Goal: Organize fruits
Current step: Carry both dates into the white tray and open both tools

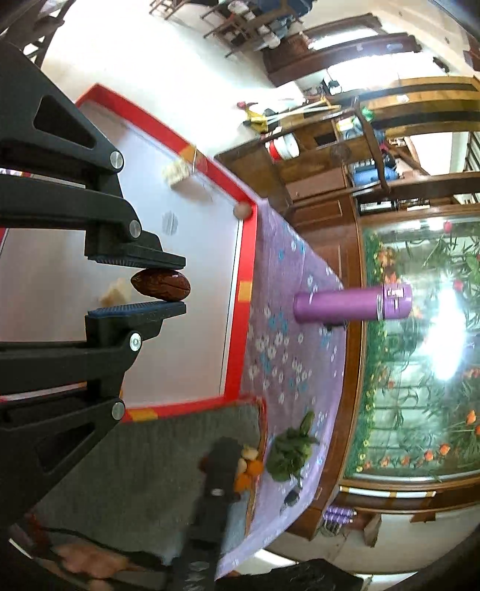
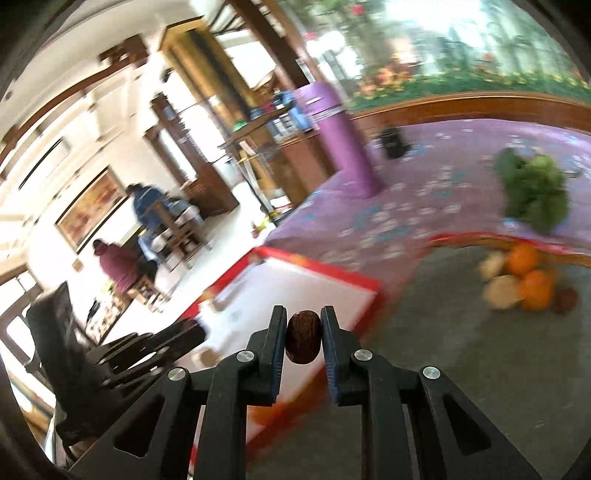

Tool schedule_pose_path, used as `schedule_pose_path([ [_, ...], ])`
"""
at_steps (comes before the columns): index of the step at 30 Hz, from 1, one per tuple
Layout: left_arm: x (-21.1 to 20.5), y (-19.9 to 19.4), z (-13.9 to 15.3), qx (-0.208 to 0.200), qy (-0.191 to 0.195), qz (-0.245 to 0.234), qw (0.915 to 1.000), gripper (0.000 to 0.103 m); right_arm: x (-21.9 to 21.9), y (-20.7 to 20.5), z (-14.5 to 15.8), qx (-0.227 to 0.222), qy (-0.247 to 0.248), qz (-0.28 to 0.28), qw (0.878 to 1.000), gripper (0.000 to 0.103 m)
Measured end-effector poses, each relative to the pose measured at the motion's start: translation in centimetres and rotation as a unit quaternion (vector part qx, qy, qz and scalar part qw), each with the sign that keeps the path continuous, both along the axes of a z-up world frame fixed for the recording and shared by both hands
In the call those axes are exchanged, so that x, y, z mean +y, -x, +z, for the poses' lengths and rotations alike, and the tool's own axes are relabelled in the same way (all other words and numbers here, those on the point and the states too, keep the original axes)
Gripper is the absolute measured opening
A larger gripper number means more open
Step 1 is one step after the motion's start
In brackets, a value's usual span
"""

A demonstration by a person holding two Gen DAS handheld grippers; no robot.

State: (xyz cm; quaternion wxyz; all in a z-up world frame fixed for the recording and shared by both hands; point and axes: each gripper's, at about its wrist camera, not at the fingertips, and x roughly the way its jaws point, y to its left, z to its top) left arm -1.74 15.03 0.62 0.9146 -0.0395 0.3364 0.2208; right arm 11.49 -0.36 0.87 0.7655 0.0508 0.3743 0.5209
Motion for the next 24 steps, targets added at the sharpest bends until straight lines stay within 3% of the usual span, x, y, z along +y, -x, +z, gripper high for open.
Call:
schedule_pose_path([
  [6, 1.4, 1.2, -0.5, -0.004, -0.004, 0.024, 0.9997, 0.014, 2.3, 2.9, -1.6, 0.006, -0.002, 0.031, 1.000, 0.019],
  [15, 2.5, 1.6, -1.4, 0.003, -0.009, 0.038, 0.9992, 0.014, 3.2, 2.7, -4.5, 0.036, 0.003, 0.036, 0.999, 0.019],
  [24, 3.1, 1.0, -2.6, 0.022, -0.019, 0.046, 0.9985, 0.015, 4.0, 3.0, -5.0, 0.028, 0.021, 0.050, 0.998, 0.019],
])
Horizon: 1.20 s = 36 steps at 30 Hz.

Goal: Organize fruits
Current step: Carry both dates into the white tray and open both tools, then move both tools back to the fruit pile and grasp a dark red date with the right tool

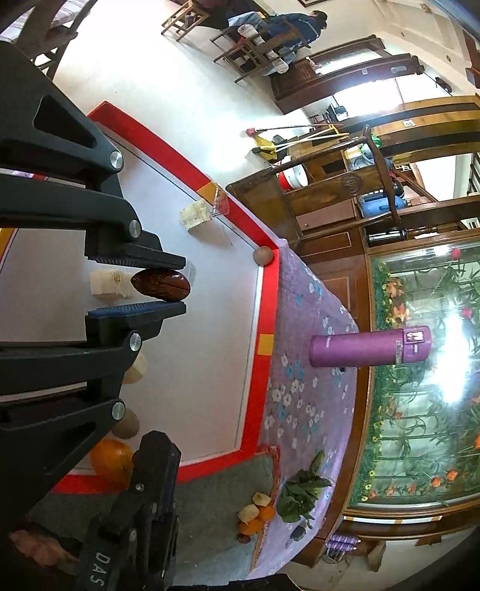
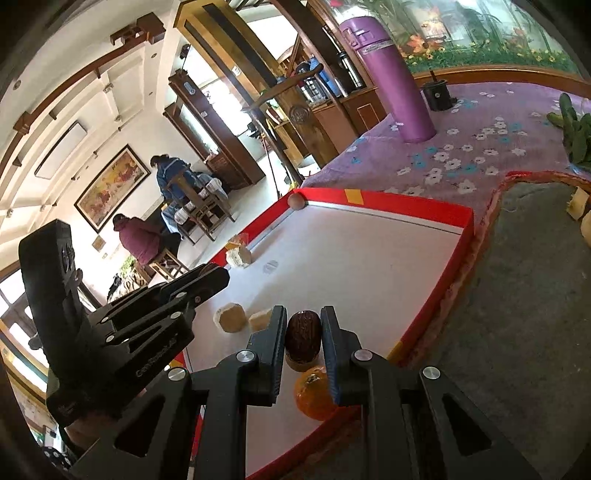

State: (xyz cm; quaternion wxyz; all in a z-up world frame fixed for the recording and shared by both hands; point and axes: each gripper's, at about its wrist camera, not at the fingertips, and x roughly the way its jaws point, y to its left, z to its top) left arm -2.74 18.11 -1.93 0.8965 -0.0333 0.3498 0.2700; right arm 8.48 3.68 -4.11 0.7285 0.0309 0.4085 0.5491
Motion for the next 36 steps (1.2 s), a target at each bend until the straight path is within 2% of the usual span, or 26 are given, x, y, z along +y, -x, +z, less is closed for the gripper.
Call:
schedule_pose_path([
  [8, 0.6, 0.0, -0.6, 0.013, -0.001, 0.012, 0.9998, 0.015, 0.1, 0.4, 0.0, -0.002, 0.008, 0.007, 1.000, 0.023],
  [10, 0.6, -0.1, -0.7, 0.018, 0.000, 0.015, 0.9997, 0.017, -0.2, 0.1, 0.0, 0.005, 0.001, 0.002, 1.000, 0.028],
  [15, 0.2, 0.0, -0.5, 0.018, -0.007, 0.015, 0.9997, 0.055, -1.1, -1.2, -0.2, 0.036, -0.018, -0.018, 0.999, 0.032],
  [19, -0.4, 0.0, -0.1, 0.013, -0.010, 0.007, 0.9998, 0.058, -1.4, -1.8, -0.4, 0.052, -0.021, -0.029, 0.998, 0.034],
  [28, -3.0, -1.1, 1.2, 0.011, -0.028, -0.031, 0.9991, 0.061, -3.7, -2.4, 0.9, 0.043, -0.033, -0.048, 0.997, 0.035],
  [30, -3.8, -1.6, 1.8, 0.006, -0.030, -0.046, 0.9985, 0.063, -5.7, -3.7, 1.8, 0.040, -0.042, -0.069, 0.996, 0.035],
  [33, -5.4, -2.8, 2.5, 0.005, -0.036, -0.076, 0.9965, 0.063, -10.3, -6.9, 3.3, 0.028, -0.046, -0.130, 0.990, 0.039],
  [36, -7.4, -4.3, 3.1, 0.004, -0.040, -0.108, 0.9934, 0.063, -14.6, -10.3, 3.5, 0.047, -0.045, -0.189, 0.980, 0.040],
])
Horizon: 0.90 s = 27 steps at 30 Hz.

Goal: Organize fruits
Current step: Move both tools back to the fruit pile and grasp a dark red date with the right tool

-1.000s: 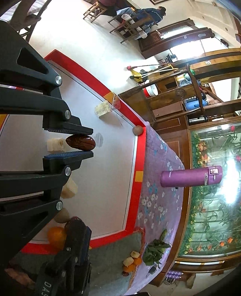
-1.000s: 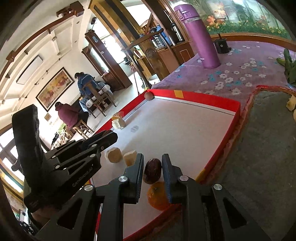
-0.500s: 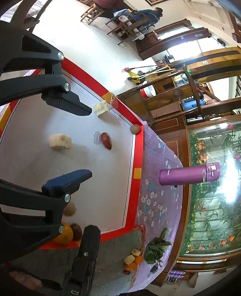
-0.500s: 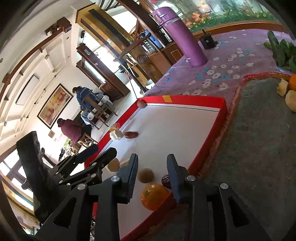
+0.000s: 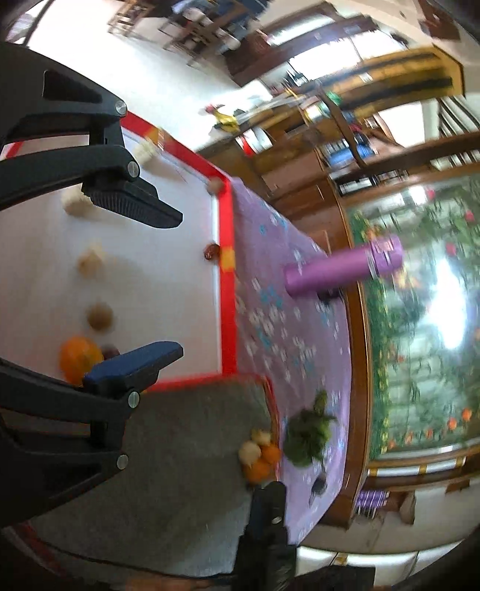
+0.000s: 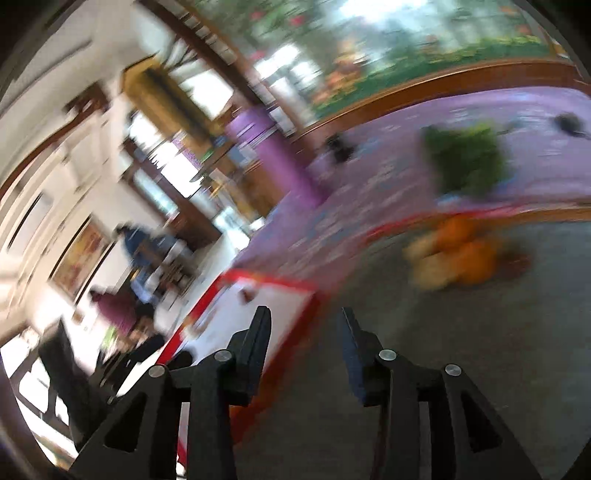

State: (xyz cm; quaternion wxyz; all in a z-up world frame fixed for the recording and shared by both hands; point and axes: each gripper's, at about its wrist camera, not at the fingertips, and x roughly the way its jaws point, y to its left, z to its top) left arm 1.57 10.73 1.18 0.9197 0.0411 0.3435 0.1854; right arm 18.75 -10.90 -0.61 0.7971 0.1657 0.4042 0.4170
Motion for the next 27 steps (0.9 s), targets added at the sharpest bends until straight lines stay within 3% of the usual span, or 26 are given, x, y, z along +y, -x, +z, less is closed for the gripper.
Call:
schedule_pose_path([
  [6, -3.7, -3.0, 0.6, 0.004, 0.001, -0.054, 0.9985, 0.069, -4.3, -5.0, -1.1, 0.018, 0.067, -0.079, 0.994, 0.040],
  [17, -6.1, -5.8, -0.9, 0.036, 0.003, -0.066, 0.9972, 0.069, -3.0, -8.0, -4.6, 0.033, 0.118, -0.079, 0.989, 0.040],
  [21, -6.5, -6.3, -1.3, 0.040, 0.003, -0.065, 0.9971, 0.069, -2.6, -8.2, -5.2, 0.021, 0.141, -0.086, 0.986, 0.034],
  [22, -6.6, -6.4, -1.4, 0.041, 0.001, -0.064, 0.9971, 0.069, -2.4, -8.1, -5.4, 0.012, 0.151, -0.088, 0.985, 0.029],
  [27, -7.7, -6.8, -1.3, 0.037, -0.021, -0.060, 0.9973, 0.069, -0.8, -7.1, -5.3, -0.050, 0.212, -0.086, 0.972, 0.025],
])
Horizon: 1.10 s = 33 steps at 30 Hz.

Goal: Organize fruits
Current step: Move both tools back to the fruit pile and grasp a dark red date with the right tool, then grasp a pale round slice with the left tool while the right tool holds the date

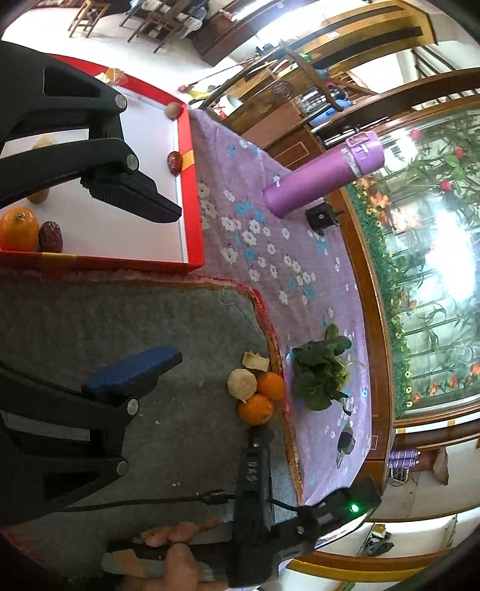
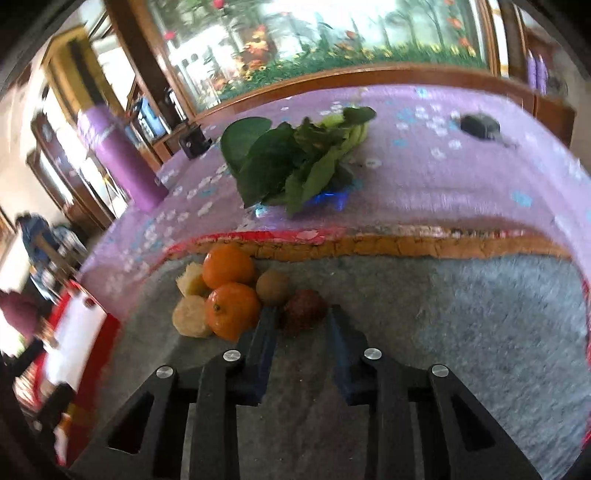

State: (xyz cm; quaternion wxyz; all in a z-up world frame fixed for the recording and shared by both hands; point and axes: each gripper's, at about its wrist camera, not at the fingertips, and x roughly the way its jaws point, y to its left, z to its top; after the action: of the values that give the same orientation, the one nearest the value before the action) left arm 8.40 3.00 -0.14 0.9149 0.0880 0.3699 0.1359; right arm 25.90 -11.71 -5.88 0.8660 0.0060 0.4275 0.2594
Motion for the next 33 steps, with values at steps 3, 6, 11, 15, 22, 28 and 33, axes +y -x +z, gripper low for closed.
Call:
schedule_pose_path([
  [3, -0.7, -0.2, 0.4, -0.005, -0.005, -0.001, 1.0000, 0.069, 0.0, 0.0, 0.0, -0.007, 0.005, 0.004, 1.000, 0.024],
  [6, -1.2, -0.4, 0.8, -0.009, -0.009, -0.001, 0.9999, 0.069, -0.4, -0.2, 0.0, -0.003, -0.001, 0.003, 1.000, 0.020],
  [11, -1.9, -0.8, 1.4, -0.015, -0.019, -0.002, 0.9997, 0.069, -1.3, -0.4, 0.2, 0.010, -0.025, -0.003, 1.000, 0.020],
  [15, -2.3, -1.3, 1.5, -0.015, -0.030, -0.001, 0.9994, 0.069, -2.3, -0.4, 1.0, 0.005, -0.049, -0.011, 0.999, 0.020],
  [22, -3.3, -2.1, 1.7, -0.018, -0.051, -0.002, 0.9986, 0.069, -3.9, -0.5, 2.2, 0.001, -0.089, -0.028, 0.996, 0.020],
  [28, -4.0, -2.6, 1.9, -0.019, -0.060, -0.005, 0.9980, 0.069, -4.4, -0.4, 2.6, 0.003, -0.106, -0.028, 0.994, 0.020],
  [33, -4.4, -3.1, 2.1, -0.019, -0.063, -0.008, 0.9978, 0.069, -4.8, -0.3, 2.8, 0.005, -0.117, -0.026, 0.993, 0.020],
])
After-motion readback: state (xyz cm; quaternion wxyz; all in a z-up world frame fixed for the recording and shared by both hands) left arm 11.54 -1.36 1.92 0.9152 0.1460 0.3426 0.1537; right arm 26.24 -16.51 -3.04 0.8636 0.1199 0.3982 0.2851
